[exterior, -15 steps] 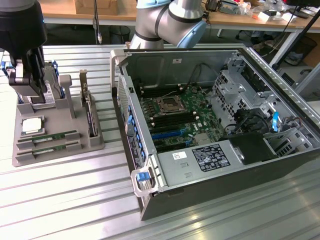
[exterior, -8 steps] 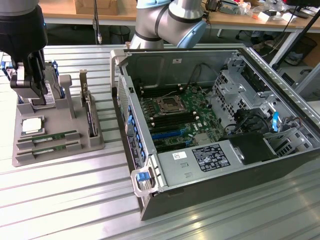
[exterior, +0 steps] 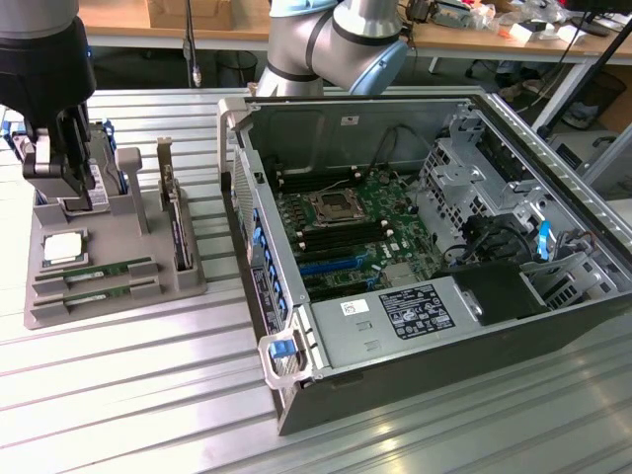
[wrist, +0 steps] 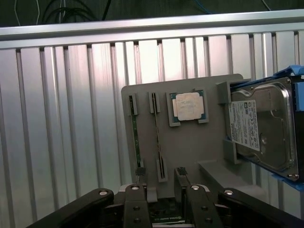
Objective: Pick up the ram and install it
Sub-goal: 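Pick up the ram and move it above insertion slot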
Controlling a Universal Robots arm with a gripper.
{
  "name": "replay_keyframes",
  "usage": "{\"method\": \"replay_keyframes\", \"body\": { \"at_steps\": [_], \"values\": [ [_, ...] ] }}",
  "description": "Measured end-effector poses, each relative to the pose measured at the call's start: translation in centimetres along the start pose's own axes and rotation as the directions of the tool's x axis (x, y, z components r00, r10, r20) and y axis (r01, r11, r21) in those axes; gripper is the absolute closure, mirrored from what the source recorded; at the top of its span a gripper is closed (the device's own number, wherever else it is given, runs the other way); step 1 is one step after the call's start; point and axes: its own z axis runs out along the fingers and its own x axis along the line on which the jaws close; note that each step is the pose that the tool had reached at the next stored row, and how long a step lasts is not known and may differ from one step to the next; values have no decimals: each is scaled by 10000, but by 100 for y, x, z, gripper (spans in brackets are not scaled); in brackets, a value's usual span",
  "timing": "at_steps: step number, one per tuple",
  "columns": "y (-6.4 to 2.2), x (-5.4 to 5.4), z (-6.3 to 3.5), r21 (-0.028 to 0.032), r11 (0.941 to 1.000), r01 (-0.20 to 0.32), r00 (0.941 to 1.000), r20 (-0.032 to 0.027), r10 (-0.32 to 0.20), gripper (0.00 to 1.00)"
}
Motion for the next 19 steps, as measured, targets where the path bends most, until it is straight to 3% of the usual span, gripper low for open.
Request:
{"method": "replay_keyframes", "body": {
  "at_steps": [19],
  "values": [
    [-6,3,163,-28,10000,1,10000,-2,-1,64]
  ]
}}
